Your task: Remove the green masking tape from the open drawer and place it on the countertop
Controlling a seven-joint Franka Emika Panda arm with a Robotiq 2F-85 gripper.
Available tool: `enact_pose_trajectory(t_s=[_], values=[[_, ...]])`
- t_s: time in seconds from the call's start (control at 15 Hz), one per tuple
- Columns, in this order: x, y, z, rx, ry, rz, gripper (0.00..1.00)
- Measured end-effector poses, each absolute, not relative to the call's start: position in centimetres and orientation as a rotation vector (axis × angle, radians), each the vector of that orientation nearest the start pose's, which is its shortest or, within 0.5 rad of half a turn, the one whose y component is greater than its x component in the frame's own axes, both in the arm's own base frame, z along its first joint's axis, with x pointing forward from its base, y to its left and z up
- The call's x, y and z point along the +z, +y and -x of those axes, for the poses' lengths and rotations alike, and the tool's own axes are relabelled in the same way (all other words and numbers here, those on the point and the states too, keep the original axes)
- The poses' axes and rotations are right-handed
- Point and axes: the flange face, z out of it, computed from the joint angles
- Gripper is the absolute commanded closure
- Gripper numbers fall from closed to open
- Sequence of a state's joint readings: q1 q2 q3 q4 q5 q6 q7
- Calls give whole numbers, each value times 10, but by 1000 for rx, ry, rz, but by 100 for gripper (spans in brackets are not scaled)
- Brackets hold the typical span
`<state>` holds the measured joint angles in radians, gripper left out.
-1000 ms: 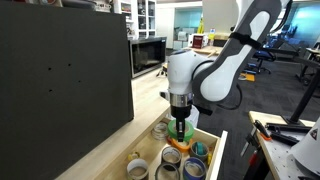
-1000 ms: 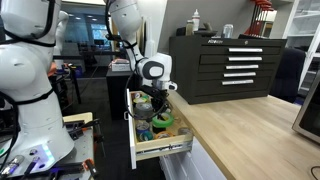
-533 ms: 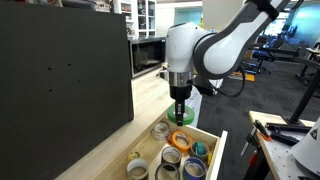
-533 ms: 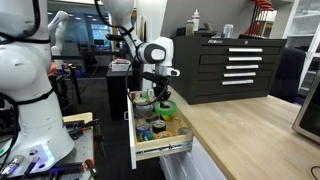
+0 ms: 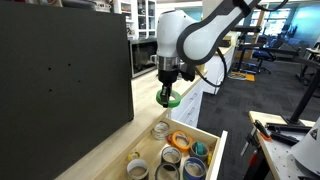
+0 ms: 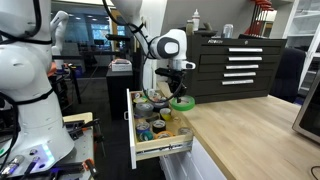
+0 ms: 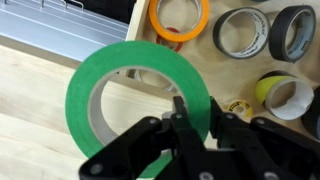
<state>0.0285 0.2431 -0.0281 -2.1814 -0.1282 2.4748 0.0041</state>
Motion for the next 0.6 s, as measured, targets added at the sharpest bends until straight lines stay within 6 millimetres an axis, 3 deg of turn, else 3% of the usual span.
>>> enact_pose_trajectory(t_s=[0.6], values=[[257,-63,-618,-103,-36,3262,90]])
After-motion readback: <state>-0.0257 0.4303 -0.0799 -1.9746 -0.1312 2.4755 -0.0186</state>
